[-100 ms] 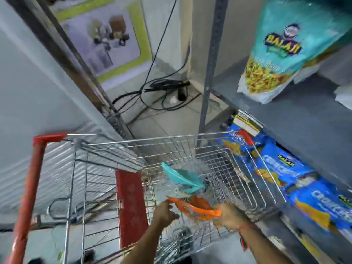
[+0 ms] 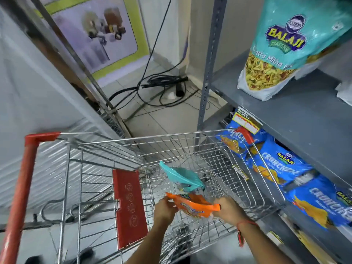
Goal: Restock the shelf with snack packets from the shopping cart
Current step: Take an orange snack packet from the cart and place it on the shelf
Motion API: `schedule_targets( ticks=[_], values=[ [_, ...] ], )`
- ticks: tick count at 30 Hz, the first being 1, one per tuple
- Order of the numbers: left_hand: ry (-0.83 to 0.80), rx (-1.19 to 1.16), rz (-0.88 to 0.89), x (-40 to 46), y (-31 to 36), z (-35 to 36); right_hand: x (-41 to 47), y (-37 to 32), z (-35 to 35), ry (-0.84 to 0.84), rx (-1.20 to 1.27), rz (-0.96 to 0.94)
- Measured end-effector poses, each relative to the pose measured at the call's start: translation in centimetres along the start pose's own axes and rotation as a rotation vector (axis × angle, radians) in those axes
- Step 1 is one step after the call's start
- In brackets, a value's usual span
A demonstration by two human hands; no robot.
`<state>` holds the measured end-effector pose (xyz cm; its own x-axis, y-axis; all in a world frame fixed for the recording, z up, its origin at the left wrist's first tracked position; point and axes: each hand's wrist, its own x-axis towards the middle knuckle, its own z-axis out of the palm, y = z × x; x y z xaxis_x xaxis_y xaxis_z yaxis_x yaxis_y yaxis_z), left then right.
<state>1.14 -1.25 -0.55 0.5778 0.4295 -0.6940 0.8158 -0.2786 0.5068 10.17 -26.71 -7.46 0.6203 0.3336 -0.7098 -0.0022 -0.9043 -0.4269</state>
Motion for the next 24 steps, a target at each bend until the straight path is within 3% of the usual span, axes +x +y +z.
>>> schedule_targets(
  ticks=[2, 7, 16, 24],
  values=[
    [0.08, 0.041, -0.02, -0.2, 1.0, 0.2, -4.3, -7.1, -5.2, 0.071, -0.017, -0.043],
    [0.112, 0.062, 0.04, -0.7, 1.8, 0.0, -6.1, -6.9, -5.8, 0.14, 0.05, 0.014],
    [0.191, -0.239, 0.418, -7.2, 6.3, -2.3, -14.1, -7.4, -11.7, 0.38, 0.265, -0.163],
    [0.069, -0.434, 0.802, -17.7, 17.5, -9.5, -28.9, -12.2, -20.8, 0.754, 0.553, -0.369]
  ],
)
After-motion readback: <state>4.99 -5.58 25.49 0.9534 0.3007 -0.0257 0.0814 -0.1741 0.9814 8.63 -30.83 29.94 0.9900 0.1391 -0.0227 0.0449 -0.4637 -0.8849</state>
